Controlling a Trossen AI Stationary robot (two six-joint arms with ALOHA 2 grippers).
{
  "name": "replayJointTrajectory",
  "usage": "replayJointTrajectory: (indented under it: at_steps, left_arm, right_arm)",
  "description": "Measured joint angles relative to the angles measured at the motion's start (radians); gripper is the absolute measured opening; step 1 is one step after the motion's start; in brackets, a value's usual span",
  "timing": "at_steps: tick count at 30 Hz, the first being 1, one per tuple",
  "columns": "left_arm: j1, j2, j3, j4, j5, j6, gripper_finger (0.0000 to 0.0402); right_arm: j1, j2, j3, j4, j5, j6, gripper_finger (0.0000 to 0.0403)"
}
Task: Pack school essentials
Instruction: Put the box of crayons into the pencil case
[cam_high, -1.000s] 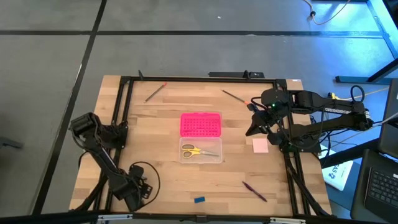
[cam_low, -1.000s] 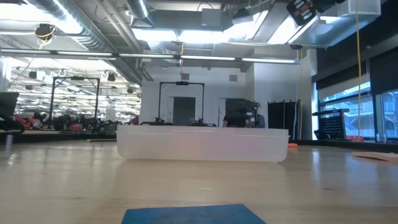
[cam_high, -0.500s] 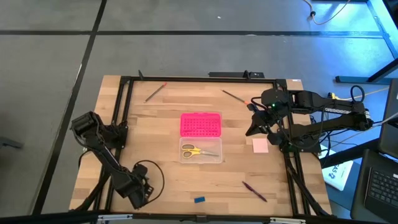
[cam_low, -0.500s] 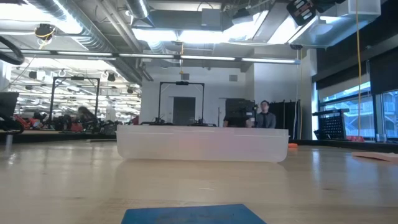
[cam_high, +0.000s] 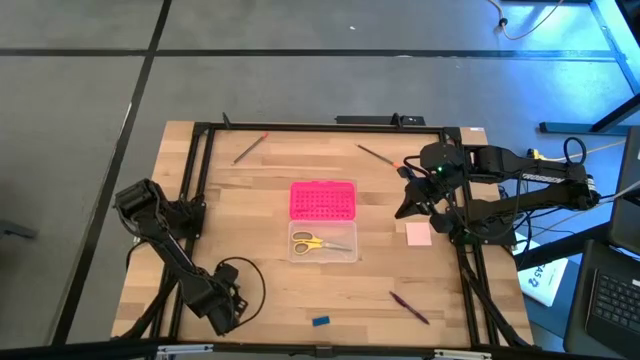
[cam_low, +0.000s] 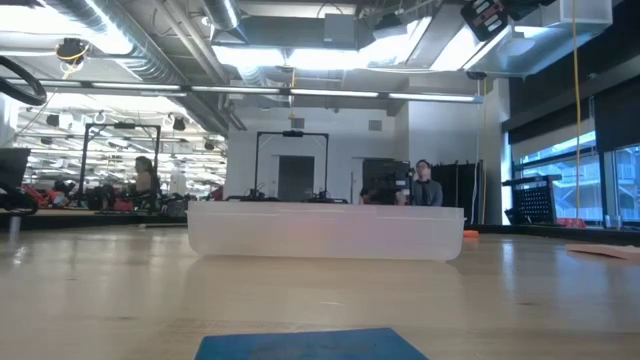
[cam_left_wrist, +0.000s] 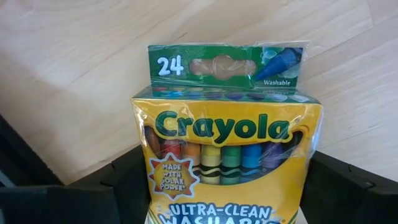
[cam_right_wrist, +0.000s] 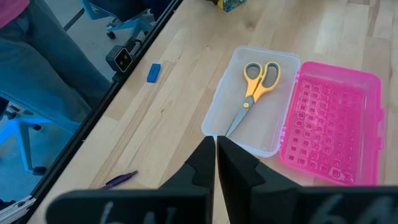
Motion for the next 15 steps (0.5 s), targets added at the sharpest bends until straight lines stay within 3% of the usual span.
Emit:
replayJointTrajectory:
  at_steps: [4,9,15]
  left_arm:
    - [0.001,-0.016,-0.002,0.011,-0.022,0.006,0.0305]
    - [0.019,-0.046,-0.005,0.014,-0.128,0.003,0.0307]
    - [0.074,-0.057,-0.005,0.031,-0.134,0.077,0.0304]
  right_arm:
    - [0.000,0.000,0.000,0.000,0.000,0.000,0.0021]
    - [0.000,0.000,0.000,0.000,0.000,0.000,0.0021]
    - [0.000,0.000,0.000,0.000,0.000,0.000,0.0021]
